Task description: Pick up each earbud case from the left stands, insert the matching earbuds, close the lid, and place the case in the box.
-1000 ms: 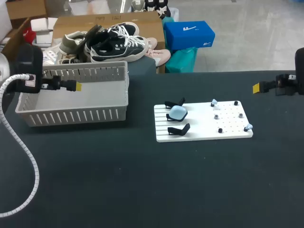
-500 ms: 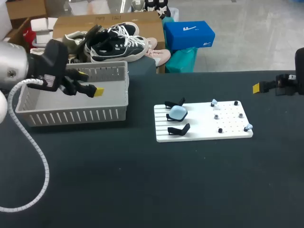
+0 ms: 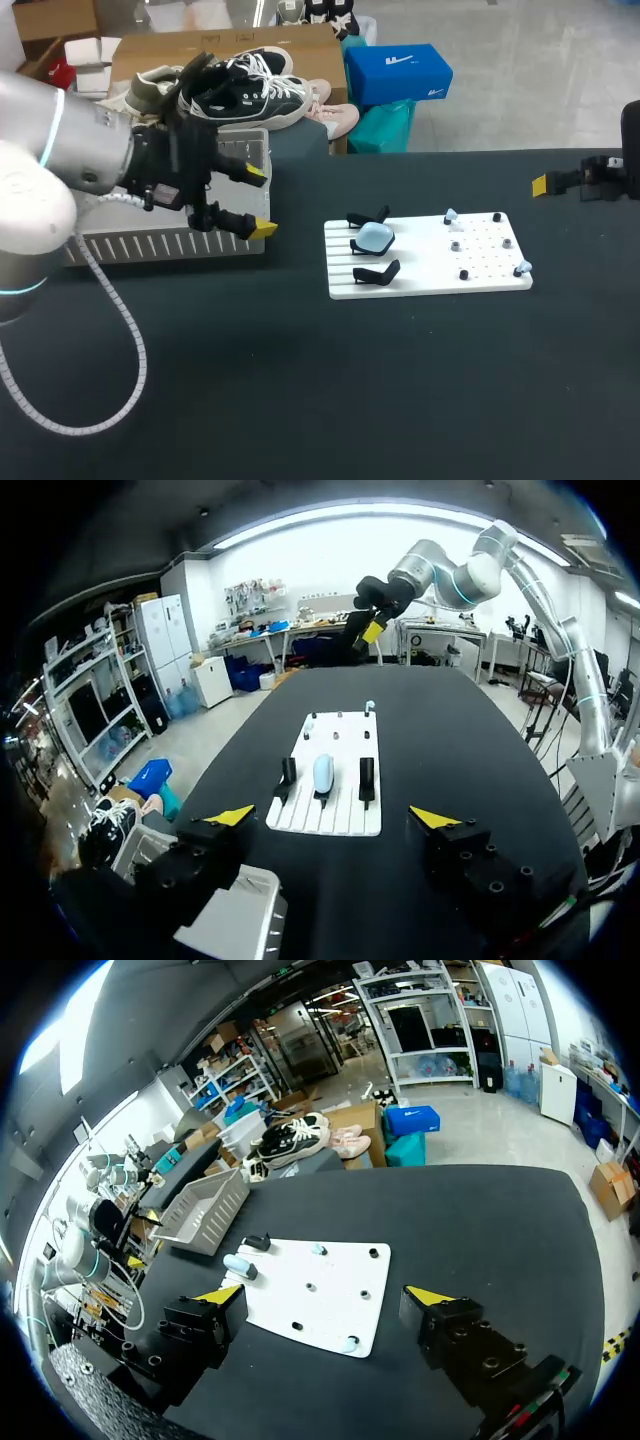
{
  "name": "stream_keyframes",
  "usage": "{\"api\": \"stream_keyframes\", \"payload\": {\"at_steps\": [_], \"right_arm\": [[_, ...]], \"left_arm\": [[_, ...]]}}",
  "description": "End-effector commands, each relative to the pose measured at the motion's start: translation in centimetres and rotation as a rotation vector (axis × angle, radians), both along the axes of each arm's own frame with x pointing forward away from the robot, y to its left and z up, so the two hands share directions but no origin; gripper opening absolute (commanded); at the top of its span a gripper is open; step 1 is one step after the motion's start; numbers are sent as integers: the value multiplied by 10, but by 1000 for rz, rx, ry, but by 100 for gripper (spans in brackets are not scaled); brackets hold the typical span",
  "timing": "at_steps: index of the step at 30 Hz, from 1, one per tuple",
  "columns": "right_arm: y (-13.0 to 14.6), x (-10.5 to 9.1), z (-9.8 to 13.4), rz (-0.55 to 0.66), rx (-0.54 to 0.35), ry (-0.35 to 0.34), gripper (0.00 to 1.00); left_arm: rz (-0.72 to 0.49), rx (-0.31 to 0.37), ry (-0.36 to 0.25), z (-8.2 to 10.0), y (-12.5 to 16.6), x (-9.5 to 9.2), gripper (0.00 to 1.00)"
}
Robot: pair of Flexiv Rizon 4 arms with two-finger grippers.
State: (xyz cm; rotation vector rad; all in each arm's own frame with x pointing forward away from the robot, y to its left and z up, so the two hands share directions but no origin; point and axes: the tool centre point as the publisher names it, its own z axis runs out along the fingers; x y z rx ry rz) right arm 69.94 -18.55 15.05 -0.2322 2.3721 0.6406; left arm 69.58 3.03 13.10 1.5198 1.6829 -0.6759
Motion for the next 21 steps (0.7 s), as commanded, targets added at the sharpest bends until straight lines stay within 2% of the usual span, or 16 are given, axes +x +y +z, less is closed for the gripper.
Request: {"api": "stream_keyframes", "payload": {"at_steps": [1, 4, 5, 10, 12, 17, 21], "right_arm": [[0, 1, -1, 2, 1, 0, 100], [0, 1, -1, 2, 1, 0, 100], [0, 1, -1, 2, 1, 0, 100], [0, 1, -1, 2, 1, 0, 100], [0, 1, -1, 2, 1, 0, 100], [0, 1, -1, 2, 1, 0, 100], [0, 1, -1, 2, 1, 0, 100]], "left_arm": [[-77, -8, 44, -13, -21, 18, 100], [-58, -12, 37, -17, -31, 23, 100], [-49, -34, 54, -16, -34, 25, 100], [-22, -23, 25, -22, -44, 30, 100], [-11, -2, 2, -29, -49, 31, 100], [-18, 10, -7, -43, -61, 29, 100], [-20, -2, 7, -52, -72, 32, 100]]}}
